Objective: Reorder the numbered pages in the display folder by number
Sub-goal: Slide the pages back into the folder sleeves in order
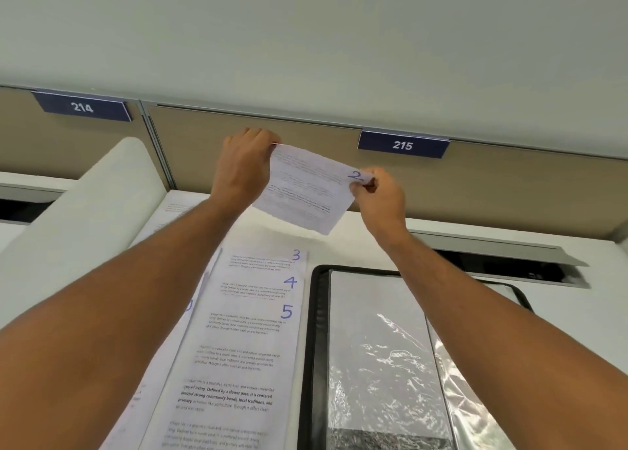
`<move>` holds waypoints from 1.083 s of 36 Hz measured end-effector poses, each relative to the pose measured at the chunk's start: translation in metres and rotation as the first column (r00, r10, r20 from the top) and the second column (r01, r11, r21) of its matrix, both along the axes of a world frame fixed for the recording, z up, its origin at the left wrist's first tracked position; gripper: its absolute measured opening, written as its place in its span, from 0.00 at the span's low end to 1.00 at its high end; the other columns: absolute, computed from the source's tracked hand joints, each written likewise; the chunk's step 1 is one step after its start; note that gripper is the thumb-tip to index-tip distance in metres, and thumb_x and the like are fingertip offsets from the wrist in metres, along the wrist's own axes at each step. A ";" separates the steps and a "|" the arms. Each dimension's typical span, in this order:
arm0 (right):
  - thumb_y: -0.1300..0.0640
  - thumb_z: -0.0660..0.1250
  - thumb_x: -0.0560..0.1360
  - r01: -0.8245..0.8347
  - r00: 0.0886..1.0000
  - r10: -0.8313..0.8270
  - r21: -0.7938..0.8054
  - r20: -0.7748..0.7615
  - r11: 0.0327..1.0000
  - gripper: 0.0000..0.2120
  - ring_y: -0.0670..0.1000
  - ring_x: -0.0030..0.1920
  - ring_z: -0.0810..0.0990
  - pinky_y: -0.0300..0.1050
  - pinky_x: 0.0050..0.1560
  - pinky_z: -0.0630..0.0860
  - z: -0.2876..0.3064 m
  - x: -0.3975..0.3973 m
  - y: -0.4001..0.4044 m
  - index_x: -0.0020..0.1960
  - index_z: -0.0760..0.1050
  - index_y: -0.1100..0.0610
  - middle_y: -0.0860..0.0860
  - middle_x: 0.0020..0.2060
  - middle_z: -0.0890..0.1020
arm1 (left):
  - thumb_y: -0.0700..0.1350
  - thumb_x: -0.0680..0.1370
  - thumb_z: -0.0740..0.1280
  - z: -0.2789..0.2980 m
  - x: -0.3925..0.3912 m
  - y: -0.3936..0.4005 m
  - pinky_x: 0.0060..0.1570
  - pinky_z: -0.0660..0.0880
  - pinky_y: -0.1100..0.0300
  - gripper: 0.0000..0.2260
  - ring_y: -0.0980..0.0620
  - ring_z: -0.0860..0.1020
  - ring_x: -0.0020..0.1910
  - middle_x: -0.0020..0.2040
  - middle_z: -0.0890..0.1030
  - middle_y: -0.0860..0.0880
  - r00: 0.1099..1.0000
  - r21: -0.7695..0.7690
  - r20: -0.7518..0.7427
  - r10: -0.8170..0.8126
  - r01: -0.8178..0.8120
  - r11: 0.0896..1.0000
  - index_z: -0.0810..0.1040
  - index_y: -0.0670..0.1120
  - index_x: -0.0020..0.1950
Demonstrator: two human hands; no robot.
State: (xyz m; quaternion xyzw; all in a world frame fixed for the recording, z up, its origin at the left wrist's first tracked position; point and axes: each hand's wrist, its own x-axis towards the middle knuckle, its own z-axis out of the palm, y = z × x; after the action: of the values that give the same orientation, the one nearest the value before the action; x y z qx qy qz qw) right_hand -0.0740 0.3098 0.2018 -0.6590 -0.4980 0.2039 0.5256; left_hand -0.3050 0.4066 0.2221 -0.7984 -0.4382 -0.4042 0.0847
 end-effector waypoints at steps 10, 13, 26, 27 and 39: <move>0.59 0.69 0.81 -0.012 0.968 0.019 0.031 -0.252 0.999 0.10 0.45 0.52 0.83 0.35 0.45 0.80 0.024 0.046 -0.079 0.61 0.81 0.52 0.45 0.51 0.86 | 0.43 0.85 0.59 0.038 0.047 -0.089 0.42 0.72 0.57 0.08 0.50 0.77 0.45 0.49 0.82 0.48 0.941 -0.069 0.299 -0.158 0.186 0.980 0.77 0.43 0.58; 0.59 0.69 0.81 -0.008 0.954 0.024 0.053 -0.298 0.999 0.10 0.43 0.50 0.84 0.36 0.47 0.81 0.027 0.057 -0.103 0.61 0.81 0.54 0.45 0.50 0.86 | 0.44 0.85 0.59 0.039 0.059 -0.112 0.42 0.74 0.58 0.08 0.52 0.76 0.45 0.48 0.80 0.51 0.910 -0.097 0.376 -0.172 0.224 0.970 0.76 0.43 0.57; 0.60 0.71 0.80 -0.110 0.912 0.102 0.003 -0.397 0.994 0.12 0.51 0.53 0.86 0.46 0.50 0.83 0.007 0.099 -0.198 0.62 0.79 0.56 0.49 0.54 0.87 | 0.46 0.85 0.59 0.020 0.117 -0.193 0.38 0.74 0.65 0.07 0.57 0.78 0.42 0.44 0.78 0.57 0.831 -0.316 0.555 -0.035 0.250 0.915 0.77 0.48 0.56; 0.60 0.71 0.79 -0.088 0.907 0.077 -0.007 -0.414 0.996 0.10 0.51 0.52 0.87 0.46 0.48 0.83 0.004 0.103 -0.204 0.60 0.79 0.56 0.50 0.53 0.87 | 0.47 0.85 0.59 0.016 0.121 -0.199 0.39 0.78 0.59 0.07 0.55 0.79 0.43 0.44 0.78 0.56 0.823 -0.350 0.567 -0.023 0.267 0.898 0.76 0.49 0.55; 0.56 0.68 0.82 0.137 0.908 -0.248 -0.320 -0.339 0.938 0.05 0.53 0.46 0.87 0.55 0.49 0.85 -0.054 0.170 -0.288 0.56 0.78 0.54 0.51 0.50 0.87 | 0.43 0.84 0.59 -0.086 0.174 -0.294 0.43 0.74 0.64 0.08 0.58 0.79 0.47 0.50 0.80 0.54 0.806 -0.654 0.578 0.128 0.364 0.663 0.78 0.47 0.57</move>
State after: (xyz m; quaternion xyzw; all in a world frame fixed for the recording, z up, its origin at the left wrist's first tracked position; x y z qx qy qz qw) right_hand 0.0958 0.0220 0.1481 -0.7236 -0.2854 0.3429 0.5266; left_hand -0.1310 0.1123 0.1357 -0.6279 -0.5112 -0.4185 -0.4114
